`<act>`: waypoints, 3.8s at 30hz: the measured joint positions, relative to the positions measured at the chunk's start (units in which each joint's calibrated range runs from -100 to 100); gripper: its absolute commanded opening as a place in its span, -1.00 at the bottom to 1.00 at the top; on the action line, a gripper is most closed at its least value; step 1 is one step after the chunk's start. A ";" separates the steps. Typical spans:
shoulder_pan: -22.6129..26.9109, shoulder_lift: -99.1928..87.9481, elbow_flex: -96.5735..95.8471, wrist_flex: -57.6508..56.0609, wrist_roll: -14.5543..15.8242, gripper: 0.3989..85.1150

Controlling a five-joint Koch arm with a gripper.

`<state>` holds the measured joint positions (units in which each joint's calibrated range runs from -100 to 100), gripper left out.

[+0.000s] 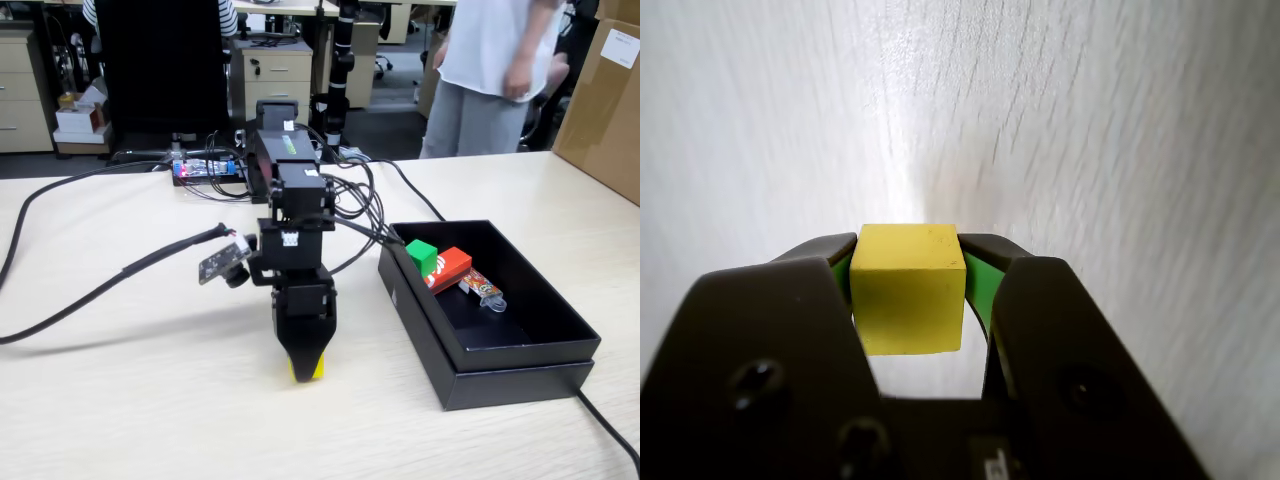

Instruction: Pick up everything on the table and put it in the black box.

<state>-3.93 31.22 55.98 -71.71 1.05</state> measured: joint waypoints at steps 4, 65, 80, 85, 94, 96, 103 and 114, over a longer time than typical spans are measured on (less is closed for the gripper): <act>1.12 -11.40 -6.12 -2.38 0.54 -0.68; 20.46 -55.98 -41.00 13.32 7.42 -0.13; 6.20 -70.68 -63.38 22.29 1.81 -0.03; 2.59 -74.35 -79.45 33.55 -1.27 -0.02; 2.20 -86.89 -106.39 47.37 -2.44 0.03; 2.49 -88.41 -109.41 50.58 -2.59 0.03; 2.88 -92.08 -118.72 60.44 -2.64 0.14; 3.47 -95.63 -130.59 77.47 -2.69 0.14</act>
<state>-0.46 -64.41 -74.61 5.76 -1.64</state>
